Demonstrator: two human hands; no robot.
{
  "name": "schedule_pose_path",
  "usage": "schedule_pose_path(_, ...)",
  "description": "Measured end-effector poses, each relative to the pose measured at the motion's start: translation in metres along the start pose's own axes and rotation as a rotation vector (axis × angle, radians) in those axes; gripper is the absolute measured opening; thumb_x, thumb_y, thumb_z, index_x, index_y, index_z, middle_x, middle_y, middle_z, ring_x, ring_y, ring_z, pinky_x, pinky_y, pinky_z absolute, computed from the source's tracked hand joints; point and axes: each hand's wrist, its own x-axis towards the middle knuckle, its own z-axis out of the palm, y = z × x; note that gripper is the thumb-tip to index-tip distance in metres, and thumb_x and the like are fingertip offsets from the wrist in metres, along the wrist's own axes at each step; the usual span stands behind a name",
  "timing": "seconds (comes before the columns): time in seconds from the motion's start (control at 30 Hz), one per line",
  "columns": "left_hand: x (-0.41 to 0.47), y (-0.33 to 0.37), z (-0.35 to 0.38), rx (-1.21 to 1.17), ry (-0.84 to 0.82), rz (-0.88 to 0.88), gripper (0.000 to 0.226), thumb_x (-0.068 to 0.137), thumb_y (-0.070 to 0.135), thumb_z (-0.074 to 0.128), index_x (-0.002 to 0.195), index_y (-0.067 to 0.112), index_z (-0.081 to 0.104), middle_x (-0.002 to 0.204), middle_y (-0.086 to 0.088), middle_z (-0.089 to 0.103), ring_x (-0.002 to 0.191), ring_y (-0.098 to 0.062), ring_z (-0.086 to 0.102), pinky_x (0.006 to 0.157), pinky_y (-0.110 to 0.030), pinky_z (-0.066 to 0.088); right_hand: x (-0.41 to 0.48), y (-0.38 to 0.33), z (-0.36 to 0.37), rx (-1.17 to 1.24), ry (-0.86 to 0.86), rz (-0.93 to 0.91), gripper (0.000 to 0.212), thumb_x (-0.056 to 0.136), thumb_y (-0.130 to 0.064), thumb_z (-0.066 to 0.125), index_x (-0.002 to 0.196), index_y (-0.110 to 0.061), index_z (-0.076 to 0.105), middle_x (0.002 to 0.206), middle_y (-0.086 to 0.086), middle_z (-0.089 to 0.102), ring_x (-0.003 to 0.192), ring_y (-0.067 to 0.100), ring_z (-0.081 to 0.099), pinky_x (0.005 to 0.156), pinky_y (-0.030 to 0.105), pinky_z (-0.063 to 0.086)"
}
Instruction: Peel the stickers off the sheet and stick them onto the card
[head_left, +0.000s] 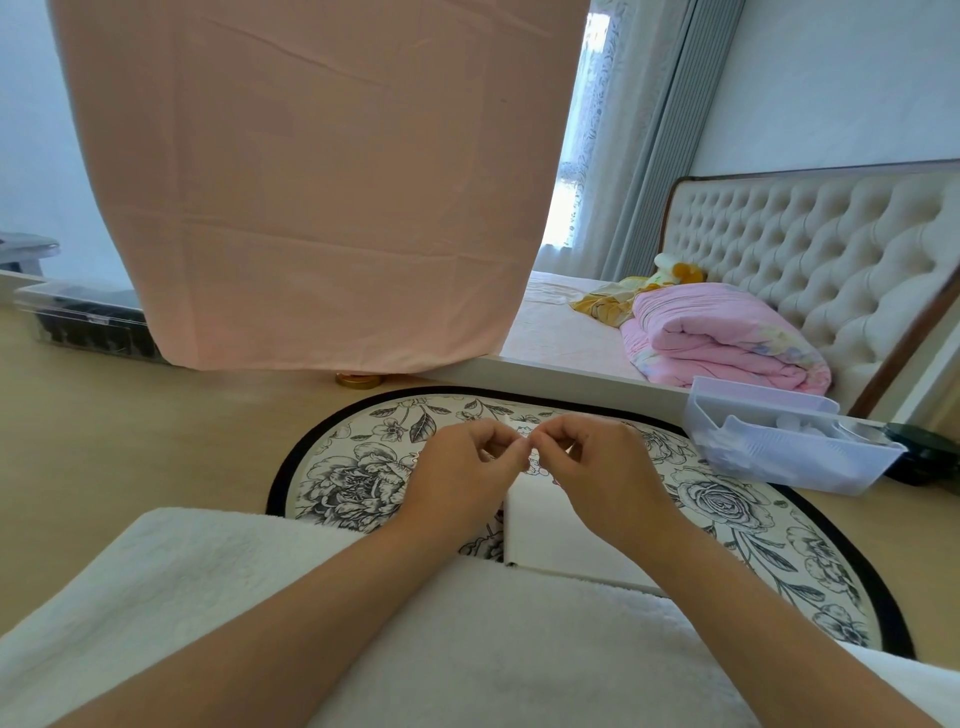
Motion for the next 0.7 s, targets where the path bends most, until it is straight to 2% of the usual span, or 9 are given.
schedule_pose_path(0.07, 0.0, -0.001, 0.0, 0.007, -0.001, 0.013, 0.016, 0.089, 0.034, 0.067, 0.075, 0.029, 0.072, 0.068, 0.0, 0.07, 0.049, -0.003, 0.045, 0.056, -0.029, 0.044, 0.001, 0.0, 0.0, 0.018, -0.006, 0.021, 0.019, 0.092, -0.03, 0.065, 0.075, -0.034, 0.072, 0.067, -0.02, 0.066, 0.063, 0.007, 0.062, 0.067, 0.034, 0.055)
schedule_pose_path(0.13, 0.0, -0.001, 0.0, 0.012, -0.009, 0.022, 0.014, 0.09, 0.033, 0.066, 0.077, 0.03, 0.069, 0.064, 0.007, 0.066, 0.05, -0.001, 0.045, 0.055, -0.026, 0.043, 0.003, 0.0, 0.001, 0.066, -0.032, 0.054, 0.021, 0.093, -0.028, 0.065, 0.074, -0.035, 0.071, 0.068, -0.019, 0.066, 0.059, 0.005, 0.06, 0.064, 0.029, 0.051)
schedule_pose_path(0.23, 0.0, 0.0, 0.0, 0.041, -0.016, 0.052, 0.013, 0.091, 0.033, 0.065, 0.078, 0.032, 0.066, 0.069, 0.011, 0.066, 0.055, -0.002, 0.048, 0.059, -0.032, 0.048, 0.004, -0.002, 0.0, 0.165, -0.081, 0.126, 0.02, 0.094, -0.025, 0.064, 0.075, -0.03, 0.071, 0.071, -0.01, 0.068, 0.053, 0.003, 0.055, 0.061, 0.024, 0.047)
schedule_pose_path(0.37, 0.0, 0.0, 0.0, 0.065, -0.013, 0.076, 0.013, 0.092, 0.032, 0.063, 0.079, 0.03, 0.063, 0.074, 0.002, 0.067, 0.061, -0.005, 0.052, 0.063, -0.035, 0.05, 0.003, -0.007, -0.004, 0.319, -0.124, 0.221, 0.018, 0.094, -0.022, 0.064, 0.078, -0.023, 0.072, 0.075, -0.002, 0.068, 0.048, 0.008, 0.056, 0.051, 0.016, 0.043)
schedule_pose_path(0.47, 0.0, 0.0, 0.0, 0.046, -0.021, 0.095, 0.013, 0.092, 0.029, 0.062, 0.079, 0.029, 0.062, 0.075, 0.004, 0.065, 0.067, -0.009, 0.055, 0.059, -0.024, 0.047, 0.003, -0.006, -0.004, 0.375, -0.164, 0.28, 0.017, 0.094, -0.026, 0.064, 0.079, -0.024, 0.073, 0.068, -0.005, 0.066, 0.054, 0.009, 0.059, 0.055, 0.022, 0.043)
schedule_pose_path(0.53, -0.001, 0.002, -0.001, 0.033, -0.031, 0.107, 0.013, 0.093, 0.026, 0.062, 0.08, 0.028, 0.063, 0.077, 0.01, 0.064, 0.07, -0.003, 0.056, 0.058, -0.014, 0.043, 0.004, -0.006, -0.007, 0.471, -0.206, 0.318, 0.015, 0.093, -0.028, 0.067, 0.083, -0.02, 0.075, 0.069, 0.003, 0.068, 0.059, 0.011, 0.061, 0.053, 0.027, 0.042)
schedule_pose_path(0.6, -0.001, 0.004, -0.001, 0.028, -0.029, 0.122, 0.011, 0.093, 0.023, 0.062, 0.083, 0.025, 0.064, 0.081, 0.013, 0.063, 0.076, 0.002, 0.055, 0.064, -0.007, 0.042, 0.004, -0.006, -0.011, 0.527, -0.226, 0.314, 0.015, 0.092, -0.028, 0.071, 0.088, -0.015, 0.076, 0.07, 0.006, 0.07, 0.06, 0.011, 0.064, 0.049, 0.026, 0.043)
schedule_pose_path(0.7, -0.001, 0.007, -0.002, 0.021, -0.022, 0.161, 0.015, 0.093, 0.018, 0.062, 0.08, 0.027, 0.062, 0.085, 0.013, 0.062, 0.08, 0.004, 0.055, 0.066, -0.005, 0.04, 0.006, -0.005, -0.015, 0.579, -0.23, 0.315, 0.013, 0.092, -0.024, 0.073, 0.09, -0.013, 0.077, 0.072, 0.005, 0.072, 0.063, 0.013, 0.066, 0.048, 0.024, 0.043)
